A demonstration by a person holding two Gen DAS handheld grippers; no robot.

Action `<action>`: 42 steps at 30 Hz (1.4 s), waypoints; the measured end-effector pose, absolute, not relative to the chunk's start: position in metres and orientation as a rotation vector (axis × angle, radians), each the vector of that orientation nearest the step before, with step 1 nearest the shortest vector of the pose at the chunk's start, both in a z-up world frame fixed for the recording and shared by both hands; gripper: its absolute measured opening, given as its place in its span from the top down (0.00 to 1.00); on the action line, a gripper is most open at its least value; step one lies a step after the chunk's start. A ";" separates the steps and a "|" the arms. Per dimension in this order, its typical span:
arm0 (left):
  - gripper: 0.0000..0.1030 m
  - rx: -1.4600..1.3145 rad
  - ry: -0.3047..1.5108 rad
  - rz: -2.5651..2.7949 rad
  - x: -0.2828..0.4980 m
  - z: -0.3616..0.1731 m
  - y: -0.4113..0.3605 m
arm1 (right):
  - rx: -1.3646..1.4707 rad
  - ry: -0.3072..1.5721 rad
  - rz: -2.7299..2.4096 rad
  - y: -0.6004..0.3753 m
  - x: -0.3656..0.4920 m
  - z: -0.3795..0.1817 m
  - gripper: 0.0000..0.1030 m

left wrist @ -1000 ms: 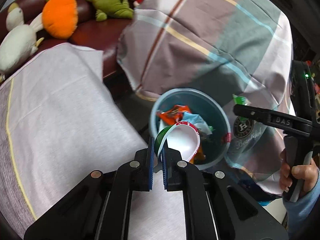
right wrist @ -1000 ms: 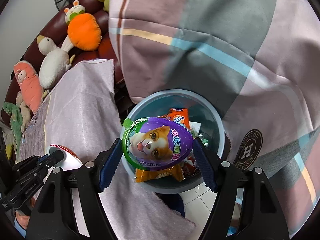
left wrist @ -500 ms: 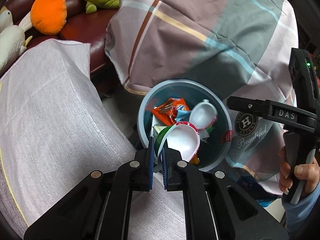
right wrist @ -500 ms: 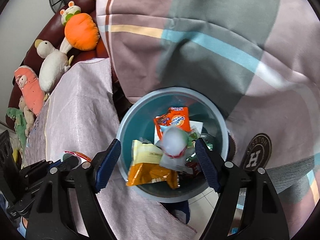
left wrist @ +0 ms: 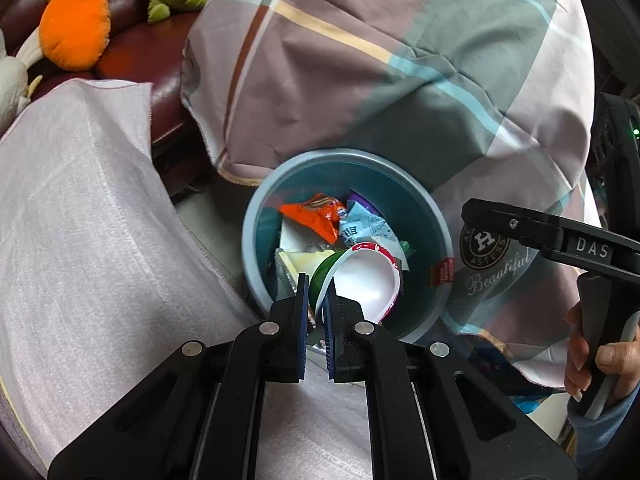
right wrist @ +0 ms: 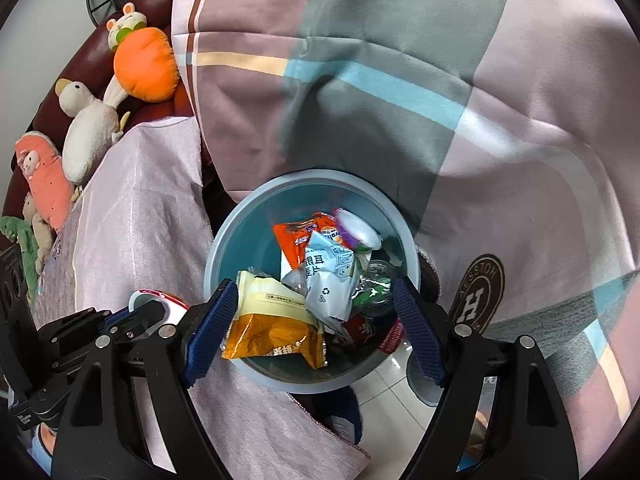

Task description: Collect trash

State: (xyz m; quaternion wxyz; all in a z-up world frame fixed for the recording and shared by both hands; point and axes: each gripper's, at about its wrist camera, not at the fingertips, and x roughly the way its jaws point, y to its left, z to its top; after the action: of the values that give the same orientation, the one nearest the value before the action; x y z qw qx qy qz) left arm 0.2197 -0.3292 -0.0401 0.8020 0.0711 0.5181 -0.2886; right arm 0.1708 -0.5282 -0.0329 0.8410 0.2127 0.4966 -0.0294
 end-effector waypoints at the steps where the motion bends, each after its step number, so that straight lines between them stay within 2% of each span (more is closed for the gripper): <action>1: 0.93 0.152 1.112 -0.622 0.220 -0.041 -0.330 | 0.446 1.050 -0.064 -0.529 0.170 -0.032 0.26; 14: 0.90 0.169 1.157 -0.687 0.218 -0.060 -0.360 | 0.436 1.053 -0.101 -0.535 0.166 -0.030 0.26; 16: 0.74 0.163 1.179 -0.695 0.219 -0.065 -0.364 | 0.435 1.055 -0.103 -0.535 0.165 -0.030 0.26; 17: 0.54 0.163 1.182 -0.692 0.220 -0.066 -0.365 | 0.435 1.055 -0.105 -0.535 0.165 -0.030 0.26; 18: 0.39 0.167 1.171 -0.683 0.219 -0.067 -0.365 | 0.435 1.056 -0.106 -0.535 0.165 -0.030 0.26; 22: 0.29 0.173 1.146 -0.667 0.216 -0.064 -0.359 | 0.430 1.057 -0.111 -0.534 0.163 -0.028 0.26; 24: 0.19 0.167 1.139 -0.656 0.216 -0.062 -0.354 | 0.426 1.060 -0.114 -0.533 0.164 -0.027 0.26; 27: 0.14 0.157 1.125 -0.649 0.213 -0.058 -0.346 | 0.421 1.061 -0.112 -0.528 0.163 -0.024 0.26; 30: 0.11 0.152 1.127 -0.642 0.210 -0.054 -0.338 | 0.410 1.061 -0.111 -0.522 0.162 -0.021 0.21; 42: 0.06 0.109 1.087 -0.592 0.185 -0.024 -0.298 | 0.392 1.046 -0.081 -0.494 0.138 0.005 0.10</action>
State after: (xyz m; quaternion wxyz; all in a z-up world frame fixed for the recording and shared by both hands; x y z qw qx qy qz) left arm 0.1850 -0.2983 -0.0245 0.8131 0.0512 0.5093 -0.2772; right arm 0.1378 -0.4936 0.0046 0.8473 0.1858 0.4961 -0.0383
